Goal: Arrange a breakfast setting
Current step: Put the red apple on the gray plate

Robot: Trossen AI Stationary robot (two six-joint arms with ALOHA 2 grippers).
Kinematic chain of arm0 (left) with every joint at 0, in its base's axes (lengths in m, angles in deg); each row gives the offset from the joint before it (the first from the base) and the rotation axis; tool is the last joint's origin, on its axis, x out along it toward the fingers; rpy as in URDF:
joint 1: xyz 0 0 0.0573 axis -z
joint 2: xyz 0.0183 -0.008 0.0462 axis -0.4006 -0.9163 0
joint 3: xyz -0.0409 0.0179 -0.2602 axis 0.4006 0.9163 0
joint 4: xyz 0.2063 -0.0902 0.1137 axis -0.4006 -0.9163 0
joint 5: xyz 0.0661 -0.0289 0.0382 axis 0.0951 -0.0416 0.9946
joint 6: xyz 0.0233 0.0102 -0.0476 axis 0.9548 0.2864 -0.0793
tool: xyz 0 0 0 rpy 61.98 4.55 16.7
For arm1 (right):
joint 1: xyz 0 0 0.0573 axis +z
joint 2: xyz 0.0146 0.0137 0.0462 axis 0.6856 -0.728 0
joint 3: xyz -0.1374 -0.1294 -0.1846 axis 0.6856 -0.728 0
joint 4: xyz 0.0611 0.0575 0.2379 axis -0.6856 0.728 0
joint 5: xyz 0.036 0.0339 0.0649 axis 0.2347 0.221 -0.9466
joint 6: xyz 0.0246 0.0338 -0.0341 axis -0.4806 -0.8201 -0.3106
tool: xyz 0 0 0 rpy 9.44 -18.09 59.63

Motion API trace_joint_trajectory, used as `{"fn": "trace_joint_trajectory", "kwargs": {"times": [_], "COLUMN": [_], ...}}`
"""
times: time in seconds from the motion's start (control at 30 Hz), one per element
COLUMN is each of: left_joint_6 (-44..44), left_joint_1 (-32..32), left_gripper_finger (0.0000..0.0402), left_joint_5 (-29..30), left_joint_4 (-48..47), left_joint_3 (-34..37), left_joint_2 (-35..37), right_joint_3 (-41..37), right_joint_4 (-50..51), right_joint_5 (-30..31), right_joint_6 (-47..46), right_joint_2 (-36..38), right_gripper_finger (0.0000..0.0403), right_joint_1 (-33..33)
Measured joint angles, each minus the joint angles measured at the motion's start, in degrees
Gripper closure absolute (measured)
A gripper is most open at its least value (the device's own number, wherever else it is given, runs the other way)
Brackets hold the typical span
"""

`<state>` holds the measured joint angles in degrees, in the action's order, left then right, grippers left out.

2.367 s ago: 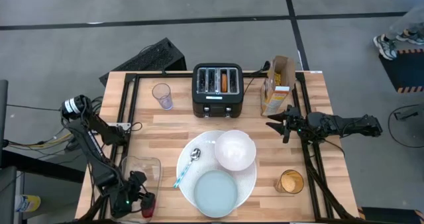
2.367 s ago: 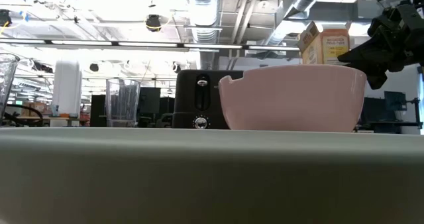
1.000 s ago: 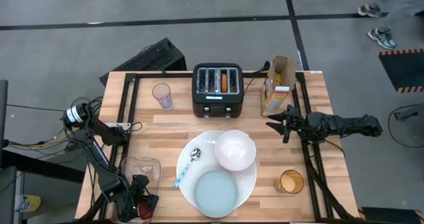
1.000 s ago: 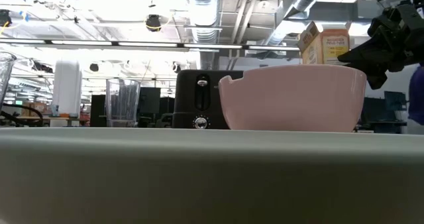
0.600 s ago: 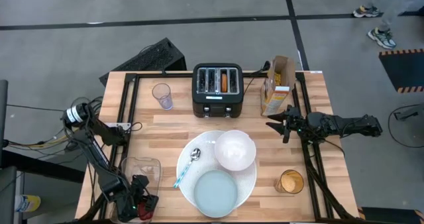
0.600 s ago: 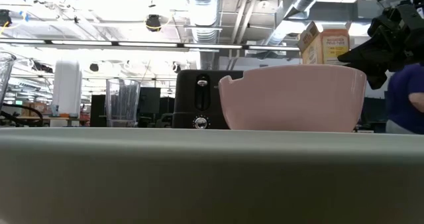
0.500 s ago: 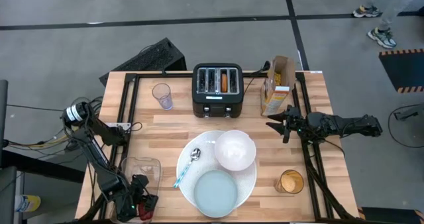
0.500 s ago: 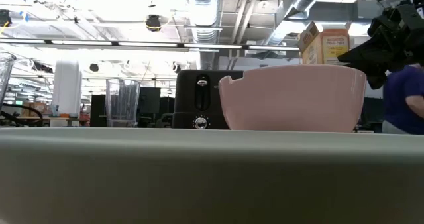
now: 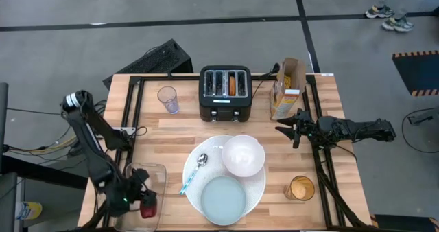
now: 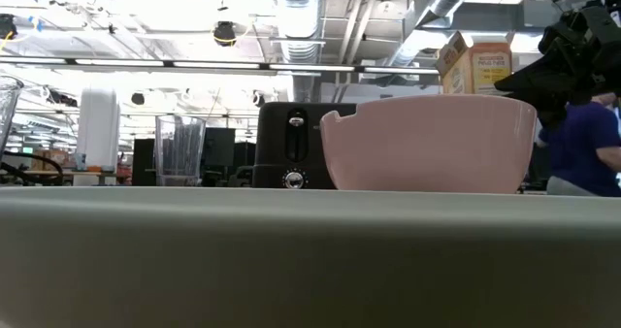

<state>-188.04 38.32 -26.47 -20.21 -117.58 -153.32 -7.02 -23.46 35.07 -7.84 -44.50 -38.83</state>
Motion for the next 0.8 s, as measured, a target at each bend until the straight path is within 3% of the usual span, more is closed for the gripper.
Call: {"fn": "trace_joint_trajectory", "kwargs": {"times": [0.2, 0.37, 0.5, 0.8], "left_joint_6": [2.36, 4.45, 10.62, 34.92], "left_joint_1": [0.00, -0.98, -5.01, -17.17], "left_gripper_finger": [0.0126, 0.0126, 0.0126, 0.0126], "left_joint_5": [5.34, 15.31, 20.25, 21.55], "left_joint_4": [-3.55, -4.21, -3.96, 6.07], "left_joint_3": [-0.02, -0.02, -0.02, -0.02], "left_joint_2": [8.78, 12.55, 11.34, 4.19], "right_joint_3": [0.00, 0.01, 0.01, 0.01], "right_joint_4": [0.00, 0.00, 0.00, 0.00], "right_joint_5": [0.00, 0.00, 0.00, 0.00], "right_joint_6": [0.00, 0.00, 0.01, -0.01], "right_joint_2": [0.00, 0.00, 0.00, 0.00], "right_gripper_finger": [0.0195, 0.0195, 0.0195, 0.0195], "right_joint_1": [-0.01, 0.00, 0.00, 0.00]}}
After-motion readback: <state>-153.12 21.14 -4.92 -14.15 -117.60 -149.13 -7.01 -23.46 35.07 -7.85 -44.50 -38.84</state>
